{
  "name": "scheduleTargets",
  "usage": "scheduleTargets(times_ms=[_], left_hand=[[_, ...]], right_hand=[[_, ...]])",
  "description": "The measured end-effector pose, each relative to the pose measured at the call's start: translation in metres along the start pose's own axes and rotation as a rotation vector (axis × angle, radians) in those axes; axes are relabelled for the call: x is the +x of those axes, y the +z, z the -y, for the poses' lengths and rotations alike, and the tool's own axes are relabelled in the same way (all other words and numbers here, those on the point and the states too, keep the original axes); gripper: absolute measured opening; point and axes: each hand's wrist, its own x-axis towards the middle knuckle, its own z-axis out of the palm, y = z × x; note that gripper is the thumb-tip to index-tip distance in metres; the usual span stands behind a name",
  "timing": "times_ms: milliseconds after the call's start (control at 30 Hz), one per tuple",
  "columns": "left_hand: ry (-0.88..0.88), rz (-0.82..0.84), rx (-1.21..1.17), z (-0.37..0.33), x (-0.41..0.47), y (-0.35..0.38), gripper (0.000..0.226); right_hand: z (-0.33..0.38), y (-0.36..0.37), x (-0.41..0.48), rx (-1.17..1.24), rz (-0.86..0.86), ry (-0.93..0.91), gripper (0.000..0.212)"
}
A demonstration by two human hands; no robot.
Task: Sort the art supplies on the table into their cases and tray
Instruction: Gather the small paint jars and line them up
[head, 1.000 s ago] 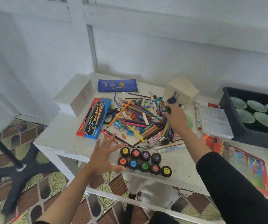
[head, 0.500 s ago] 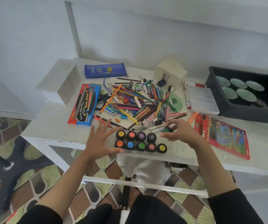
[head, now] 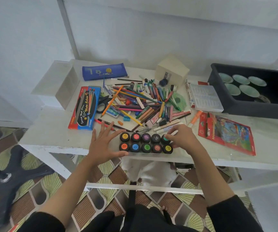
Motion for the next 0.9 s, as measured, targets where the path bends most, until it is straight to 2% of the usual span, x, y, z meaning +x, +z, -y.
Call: scheduleTargets(times_ms=[267, 500, 600, 900], left_hand=[[0.005, -0.004, -0.006, 0.000, -0.001, 0.001, 0.105], [0.021, -0.032, -0.046, 0.005, 0.001, 0.004, 0.100], [0.013, -0.011, -0.064, 0.006, 0.002, 0.003, 0.085], [-0.039, 0.008, -0.178, 0.002, 0.001, 0.000, 0.089]], right_hand=[[-0.001, 0.001, 0.001, -0.157, -0.047, -0.049, 0.007], [0.016, -0.029, 0.014, -0.120, -0.025, -0.046, 0.018], [0.029, -0.047, 0.035, -0.133, -0.031, -0.100, 0.019], [0.060, -0.074, 0.133, -0.300, -0.091, -0.232, 0.020]])
